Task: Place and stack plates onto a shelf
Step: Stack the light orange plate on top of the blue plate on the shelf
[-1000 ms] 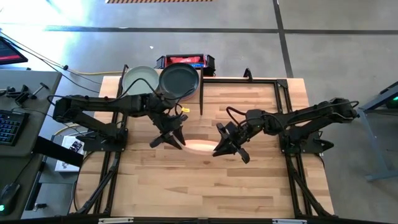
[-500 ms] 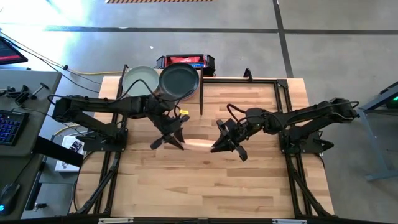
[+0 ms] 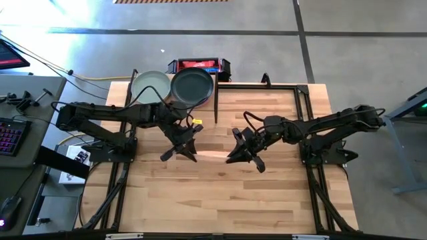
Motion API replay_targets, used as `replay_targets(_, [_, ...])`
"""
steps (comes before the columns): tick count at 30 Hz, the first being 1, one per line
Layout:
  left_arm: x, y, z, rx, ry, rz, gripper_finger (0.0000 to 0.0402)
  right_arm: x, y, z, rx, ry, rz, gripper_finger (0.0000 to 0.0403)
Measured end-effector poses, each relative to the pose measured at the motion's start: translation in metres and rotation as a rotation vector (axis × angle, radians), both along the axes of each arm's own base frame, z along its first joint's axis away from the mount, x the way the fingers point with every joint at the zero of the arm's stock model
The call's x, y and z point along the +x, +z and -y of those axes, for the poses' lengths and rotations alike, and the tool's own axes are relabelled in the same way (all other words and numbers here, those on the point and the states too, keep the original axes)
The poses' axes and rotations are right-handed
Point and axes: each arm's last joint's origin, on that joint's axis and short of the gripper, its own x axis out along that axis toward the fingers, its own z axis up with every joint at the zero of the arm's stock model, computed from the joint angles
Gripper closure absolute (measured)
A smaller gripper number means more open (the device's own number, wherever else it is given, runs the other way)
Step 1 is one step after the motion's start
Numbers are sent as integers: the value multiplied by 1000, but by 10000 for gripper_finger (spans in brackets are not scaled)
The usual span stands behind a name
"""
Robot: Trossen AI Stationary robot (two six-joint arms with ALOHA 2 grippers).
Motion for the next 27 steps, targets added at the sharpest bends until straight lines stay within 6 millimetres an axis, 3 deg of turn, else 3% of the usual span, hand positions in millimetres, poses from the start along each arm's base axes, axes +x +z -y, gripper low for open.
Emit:
replay_targets(4, [0,0,0,-11,7,-12,391,0,0,0,-6,-8,1,394])
replay_targets(12, [1,0,-1,-55,74,-62,391,1,-1,2,-109,-64,48,333])
replay_targets(16, [2,0,-2,-74,84,-74,391,1,-2,2,-189,-62,84,329])
replay_targets(27, [2,0,-11,-72,152,-89,391,3,-2,19,-184,-110,70,325])
